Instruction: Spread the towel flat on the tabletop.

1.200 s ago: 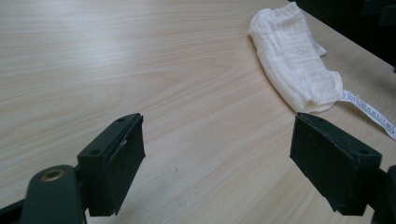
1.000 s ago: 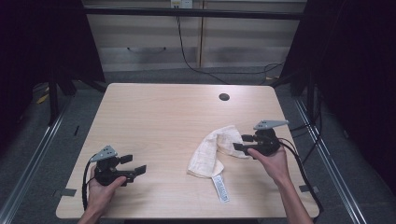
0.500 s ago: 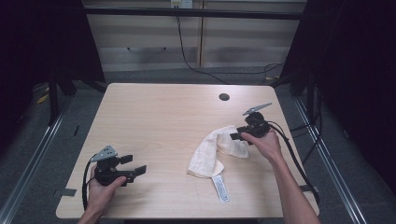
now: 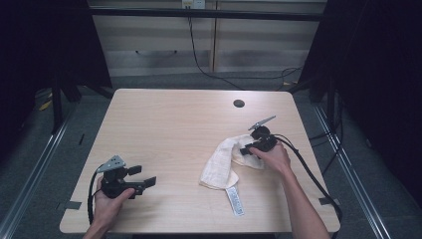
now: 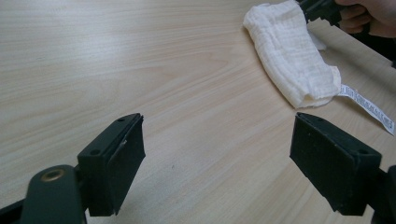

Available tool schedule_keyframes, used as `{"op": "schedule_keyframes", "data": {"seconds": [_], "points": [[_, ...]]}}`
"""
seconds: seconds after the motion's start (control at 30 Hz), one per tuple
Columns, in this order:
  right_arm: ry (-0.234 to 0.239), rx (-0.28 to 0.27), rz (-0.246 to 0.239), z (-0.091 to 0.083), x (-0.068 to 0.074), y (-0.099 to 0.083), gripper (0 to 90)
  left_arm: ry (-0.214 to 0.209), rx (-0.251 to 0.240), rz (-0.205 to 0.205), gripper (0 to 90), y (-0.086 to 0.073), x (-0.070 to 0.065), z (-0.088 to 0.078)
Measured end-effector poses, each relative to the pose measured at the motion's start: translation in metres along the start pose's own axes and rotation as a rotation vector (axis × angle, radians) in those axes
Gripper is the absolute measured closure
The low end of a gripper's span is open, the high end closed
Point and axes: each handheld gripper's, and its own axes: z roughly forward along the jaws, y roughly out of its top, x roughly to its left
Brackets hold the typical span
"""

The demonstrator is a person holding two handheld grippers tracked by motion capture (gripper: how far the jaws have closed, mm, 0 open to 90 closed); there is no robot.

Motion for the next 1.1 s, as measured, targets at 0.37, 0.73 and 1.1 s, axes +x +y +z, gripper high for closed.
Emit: {"op": "schedule_keyframes", "data": {"seconds": [0.37, 0.73, 1.1], "points": [[0.092, -0.095, -0.014, -0.017, 0.021, -0.002, 87.6, 0.002, -0.003, -0.003, 17.7, 0.0, 0.0, -0.001], [0.12, -0.098, -0.077, -0.014, 0.068, -0.029, 87.6, 0.0, 0.002, 0.007, 18.7, 0.0, -0.002, 0.0], [0.132, -0.117, -0.075, 0.005, 0.077, -0.039, 71.4, 0.0, 0.008, 0.007, 18.9, -0.001, -0.002, 0.001]]}}
